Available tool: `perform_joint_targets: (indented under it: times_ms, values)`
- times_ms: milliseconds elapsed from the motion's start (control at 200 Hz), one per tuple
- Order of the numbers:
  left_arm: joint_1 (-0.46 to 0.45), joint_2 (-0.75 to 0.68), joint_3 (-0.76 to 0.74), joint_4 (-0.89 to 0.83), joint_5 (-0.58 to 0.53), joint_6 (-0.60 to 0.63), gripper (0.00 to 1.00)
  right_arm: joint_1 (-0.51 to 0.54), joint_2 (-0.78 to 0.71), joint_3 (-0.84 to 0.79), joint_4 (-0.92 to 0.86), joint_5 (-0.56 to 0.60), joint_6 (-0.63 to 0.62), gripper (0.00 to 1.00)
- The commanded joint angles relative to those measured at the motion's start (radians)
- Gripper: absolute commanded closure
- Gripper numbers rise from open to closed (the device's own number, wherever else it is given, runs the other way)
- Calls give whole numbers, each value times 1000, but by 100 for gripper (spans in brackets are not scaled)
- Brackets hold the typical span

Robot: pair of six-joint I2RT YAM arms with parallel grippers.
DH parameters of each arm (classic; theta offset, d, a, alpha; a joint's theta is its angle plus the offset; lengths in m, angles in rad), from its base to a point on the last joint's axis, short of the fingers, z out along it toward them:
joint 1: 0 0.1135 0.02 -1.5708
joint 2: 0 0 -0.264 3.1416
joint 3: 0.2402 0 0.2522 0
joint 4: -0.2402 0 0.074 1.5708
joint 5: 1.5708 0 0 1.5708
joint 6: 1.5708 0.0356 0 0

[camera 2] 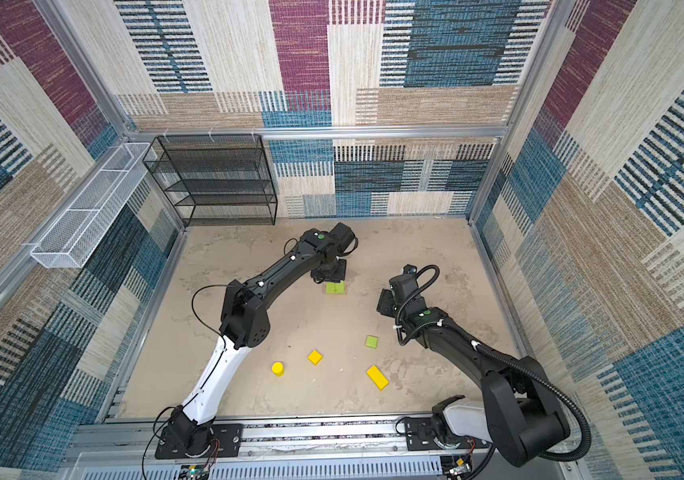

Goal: Build the wood block tower
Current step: 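Lift the cube and carry it with the left gripper over the green blocks, then lower the cube onto the green blocks and open the left gripper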

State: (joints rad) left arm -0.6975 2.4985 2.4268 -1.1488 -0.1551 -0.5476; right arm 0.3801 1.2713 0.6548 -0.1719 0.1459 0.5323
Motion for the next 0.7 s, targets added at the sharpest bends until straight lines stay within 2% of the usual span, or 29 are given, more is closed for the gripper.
perform_joint_targets:
  times_ms: [0,696]
  values:
    - [1,5,4,-14,-17,-14,72,-1,-4,5,20,0,-5,31]
    - [3,24,9,-14,-12,-23,67,-2,-2,-1,25,1,-5,31]
